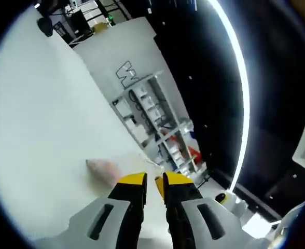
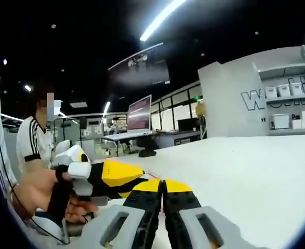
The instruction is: Open the resealable bag by pulling the two sides of the seal apart until the entire bag opening is separated and visibly accessible.
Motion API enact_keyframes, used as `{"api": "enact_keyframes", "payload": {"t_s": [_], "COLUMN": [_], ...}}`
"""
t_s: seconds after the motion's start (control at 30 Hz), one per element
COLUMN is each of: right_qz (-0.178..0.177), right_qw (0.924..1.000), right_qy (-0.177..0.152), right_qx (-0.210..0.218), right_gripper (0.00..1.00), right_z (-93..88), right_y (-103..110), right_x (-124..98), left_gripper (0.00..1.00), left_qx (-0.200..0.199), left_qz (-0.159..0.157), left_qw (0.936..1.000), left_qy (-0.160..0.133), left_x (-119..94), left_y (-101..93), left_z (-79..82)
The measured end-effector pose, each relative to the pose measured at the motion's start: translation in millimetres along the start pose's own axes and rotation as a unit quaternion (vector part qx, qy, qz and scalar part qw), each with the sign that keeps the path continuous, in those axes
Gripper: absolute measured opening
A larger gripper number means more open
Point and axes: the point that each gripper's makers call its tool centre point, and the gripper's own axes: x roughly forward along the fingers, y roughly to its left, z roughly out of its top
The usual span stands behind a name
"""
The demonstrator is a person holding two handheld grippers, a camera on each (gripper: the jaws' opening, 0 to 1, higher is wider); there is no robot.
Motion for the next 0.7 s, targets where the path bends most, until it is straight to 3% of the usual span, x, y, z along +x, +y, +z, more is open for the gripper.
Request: {"api": "enact_keyframes", "payload": {"t_s": [0.17, 0.37, 0.7], "right_qz": [0.0, 0.0, 0.003], "right_qw": [1.0, 1.0, 0.9994], "right_qy": [0.001, 0.002, 0.02], "right_qx": [0.001, -0.004, -0.029], "right_gripper": [0.0, 0.0, 0.0], "right_z": [-1.0, -1.7, -6.7], "right_y": [1.0, 1.5, 5.2], "right_x": [-1.4, -1.4, -0.7], "left_gripper": [0.13, 0.04, 0.02], "left_qx": [0.003, -0.001, -0.022], "left_qz": [0.004, 0.001, 0.002], "left_qw": [1.0, 1.0, 0.9997], "left_qy": [0.004, 0.006, 0.008], "left_x": [1.3, 1.6, 1.9], "left_y": [-0.5, -0.8, -3.7], "left_z": [-3.2, -2.7, -6.4]}}
